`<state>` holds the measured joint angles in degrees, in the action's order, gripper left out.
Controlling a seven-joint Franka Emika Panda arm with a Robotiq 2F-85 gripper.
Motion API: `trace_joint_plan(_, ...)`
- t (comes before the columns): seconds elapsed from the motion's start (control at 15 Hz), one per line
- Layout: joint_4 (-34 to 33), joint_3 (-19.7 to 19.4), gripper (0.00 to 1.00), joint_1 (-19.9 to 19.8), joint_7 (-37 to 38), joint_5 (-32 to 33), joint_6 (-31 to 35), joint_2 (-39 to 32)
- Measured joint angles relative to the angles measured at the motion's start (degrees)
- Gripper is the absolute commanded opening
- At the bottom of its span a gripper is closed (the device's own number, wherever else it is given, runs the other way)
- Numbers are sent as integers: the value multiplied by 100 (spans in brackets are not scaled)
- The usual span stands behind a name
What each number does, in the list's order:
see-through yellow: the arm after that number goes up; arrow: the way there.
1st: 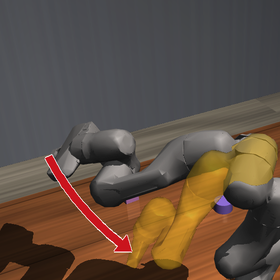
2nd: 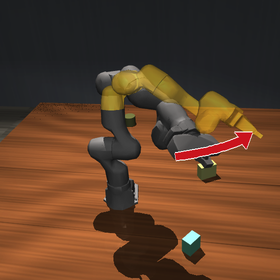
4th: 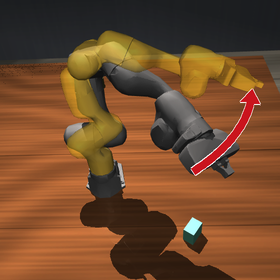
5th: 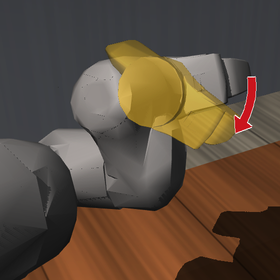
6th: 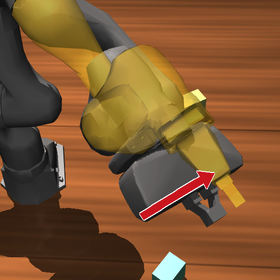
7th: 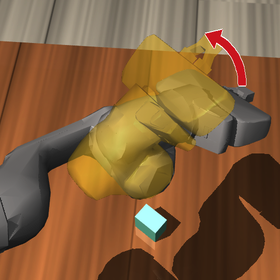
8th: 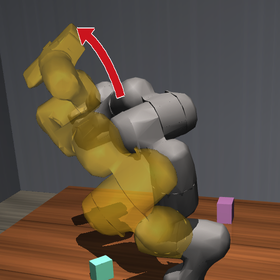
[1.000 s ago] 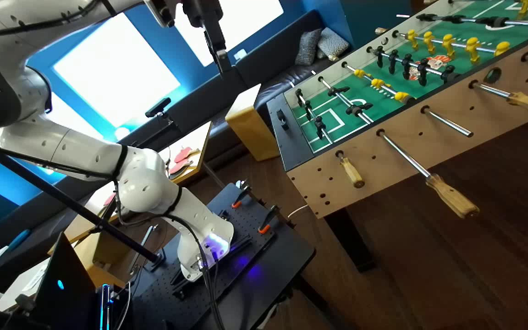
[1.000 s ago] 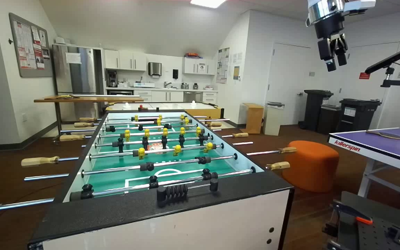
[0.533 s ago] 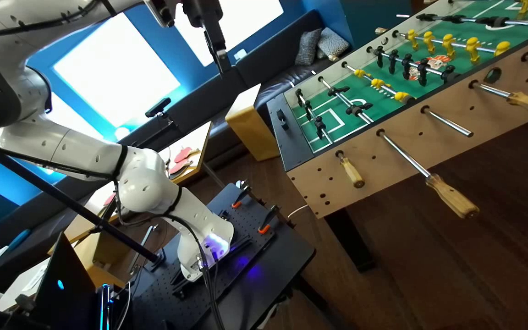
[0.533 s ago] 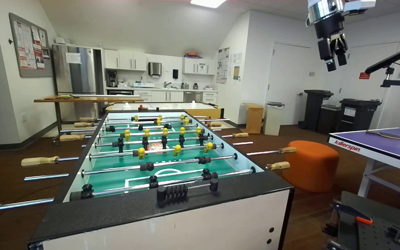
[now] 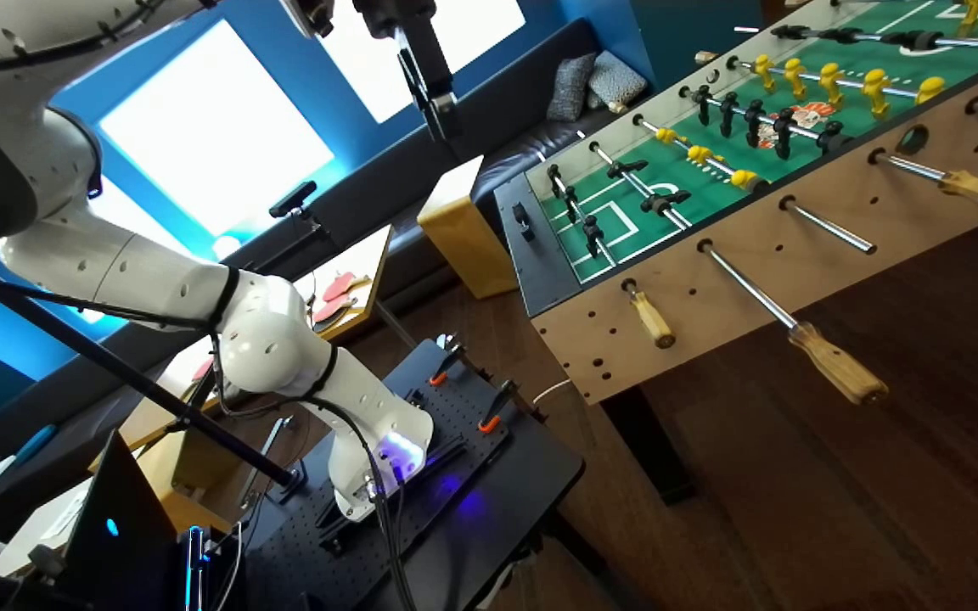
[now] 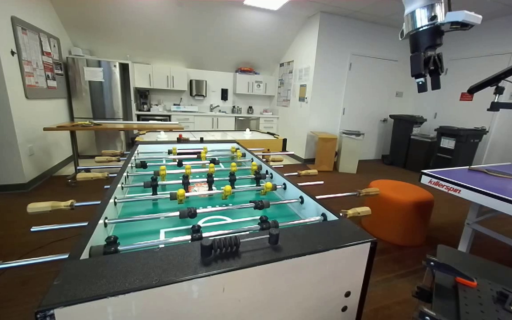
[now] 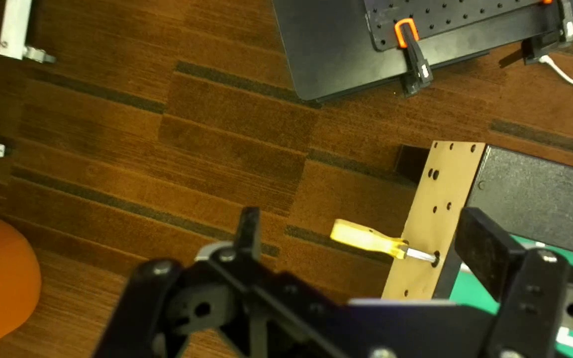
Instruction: Rotate the first rod forwards
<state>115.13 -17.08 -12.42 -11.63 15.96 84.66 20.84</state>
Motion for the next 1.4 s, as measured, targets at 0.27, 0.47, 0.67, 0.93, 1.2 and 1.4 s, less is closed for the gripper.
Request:
trace_joint_plan(0.27, -30, -787, 100, -11, -1482, -468, 836, -468)
trace_joint_plan(0.47, -9, -1109, 100, -14, -2722, -961, 1187, -869)
trace_joint_plan(0.67, -15, -1166, 100, -43, -3118, -1123, 1229, -1116)
trace_joint_plan(0.93, -26, -1133, 100, -96, -3155, -1191, 1218, -1138)
trace_joint_plan(1.2, -23, -1285, 100, -342, -3906, -2327, 1201, -1436)
trace_joint_plan(1.4, -17, -1460, 100, -692, -4939, -3456, 1139, -2031)
